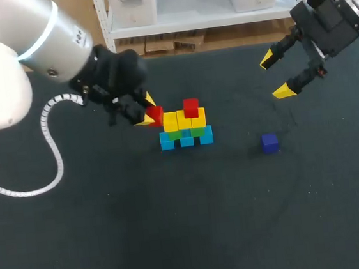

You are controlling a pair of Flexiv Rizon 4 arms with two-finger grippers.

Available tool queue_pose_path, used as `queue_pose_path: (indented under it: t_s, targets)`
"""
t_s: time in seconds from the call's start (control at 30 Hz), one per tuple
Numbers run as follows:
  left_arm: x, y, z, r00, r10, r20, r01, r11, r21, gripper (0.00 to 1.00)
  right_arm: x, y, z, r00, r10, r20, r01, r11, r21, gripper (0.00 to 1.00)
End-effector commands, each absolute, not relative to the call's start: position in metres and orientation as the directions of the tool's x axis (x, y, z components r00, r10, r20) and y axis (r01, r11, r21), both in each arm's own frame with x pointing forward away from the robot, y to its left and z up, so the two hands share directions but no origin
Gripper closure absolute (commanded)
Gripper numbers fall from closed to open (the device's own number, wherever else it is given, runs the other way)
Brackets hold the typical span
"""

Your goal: Place the blue cubes, place green cubes on the blue cubes, place the yellow cubes on the green cubes, then place the red cubes on the yellow cubes, and place purple cube on the red cubes.

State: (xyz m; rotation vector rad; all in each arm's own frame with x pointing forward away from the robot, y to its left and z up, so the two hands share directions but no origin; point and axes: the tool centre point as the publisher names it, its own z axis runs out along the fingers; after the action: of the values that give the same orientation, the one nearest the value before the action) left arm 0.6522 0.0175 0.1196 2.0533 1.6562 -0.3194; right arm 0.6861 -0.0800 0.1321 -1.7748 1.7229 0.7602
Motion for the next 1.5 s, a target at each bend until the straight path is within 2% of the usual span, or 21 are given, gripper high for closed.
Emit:
queue_pose_path:
  t_s: [0.03,0.9,1.5]
  targets:
    - [0.669,0.007,0.111,0.235,0.855,-0.463,0.968,-0.163,0.19,1.0,0.687,-0.08,0.132,0.021,-0.689,-0.724,-0.999,-0.032,0.002,0.0]
    - [0.689,0.0,0.106,0.129,0.875,-0.467,0.992,-0.118,0.054,1.0,0.687,-0.08,0.132,0.021,-0.689,-0.724,-0.999,-0.032,0.002,0.0]
    - [0.696,-0.008,0.097,0.12,0.869,-0.48,0.992,-0.119,0.032,1.0,0.687,-0.08,0.132,0.021,-0.689,-0.724,-0.999,-0.032,0.002,0.0]
